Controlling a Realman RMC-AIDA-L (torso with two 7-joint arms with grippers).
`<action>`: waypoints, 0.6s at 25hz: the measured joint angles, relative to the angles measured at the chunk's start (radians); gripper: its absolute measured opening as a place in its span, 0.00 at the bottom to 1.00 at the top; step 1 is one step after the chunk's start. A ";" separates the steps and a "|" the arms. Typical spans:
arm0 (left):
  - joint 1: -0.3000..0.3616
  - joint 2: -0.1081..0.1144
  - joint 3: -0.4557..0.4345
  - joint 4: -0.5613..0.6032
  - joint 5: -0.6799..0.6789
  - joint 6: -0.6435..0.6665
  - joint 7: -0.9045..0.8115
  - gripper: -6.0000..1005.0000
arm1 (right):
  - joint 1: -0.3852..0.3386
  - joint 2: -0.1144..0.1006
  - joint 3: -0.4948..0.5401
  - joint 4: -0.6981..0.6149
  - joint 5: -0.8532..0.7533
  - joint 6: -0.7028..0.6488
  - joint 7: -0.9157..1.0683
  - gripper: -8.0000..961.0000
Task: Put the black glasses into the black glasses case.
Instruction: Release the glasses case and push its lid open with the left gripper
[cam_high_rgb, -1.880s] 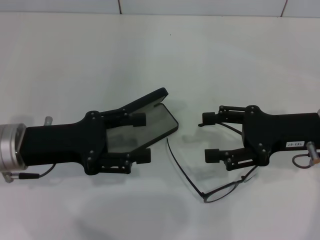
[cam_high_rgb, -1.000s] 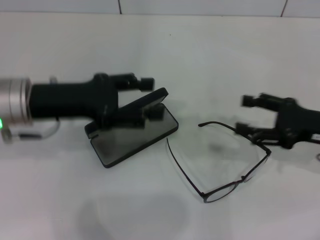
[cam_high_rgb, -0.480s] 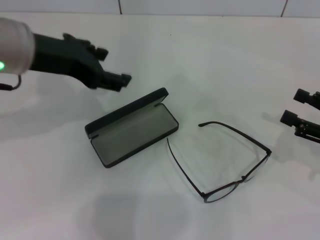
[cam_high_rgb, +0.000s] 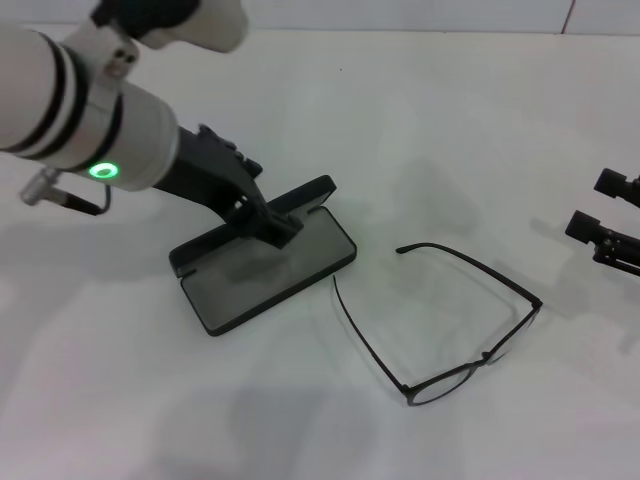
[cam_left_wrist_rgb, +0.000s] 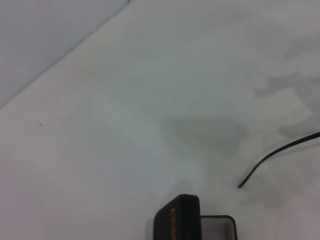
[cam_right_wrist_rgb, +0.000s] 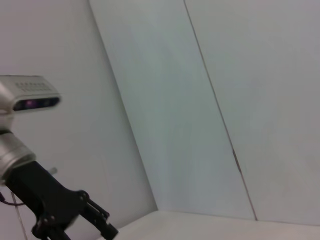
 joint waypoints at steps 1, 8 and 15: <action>-0.010 -0.001 0.002 -0.027 0.001 -0.009 0.003 0.80 | 0.000 0.000 0.000 0.000 0.000 0.001 -0.003 0.90; -0.082 0.001 0.000 -0.199 0.037 -0.050 0.027 0.79 | -0.010 0.001 0.000 0.001 0.001 0.011 -0.009 0.90; -0.089 -0.002 0.025 -0.243 0.113 -0.096 0.025 0.79 | -0.018 0.004 0.000 0.001 0.010 0.009 -0.013 0.90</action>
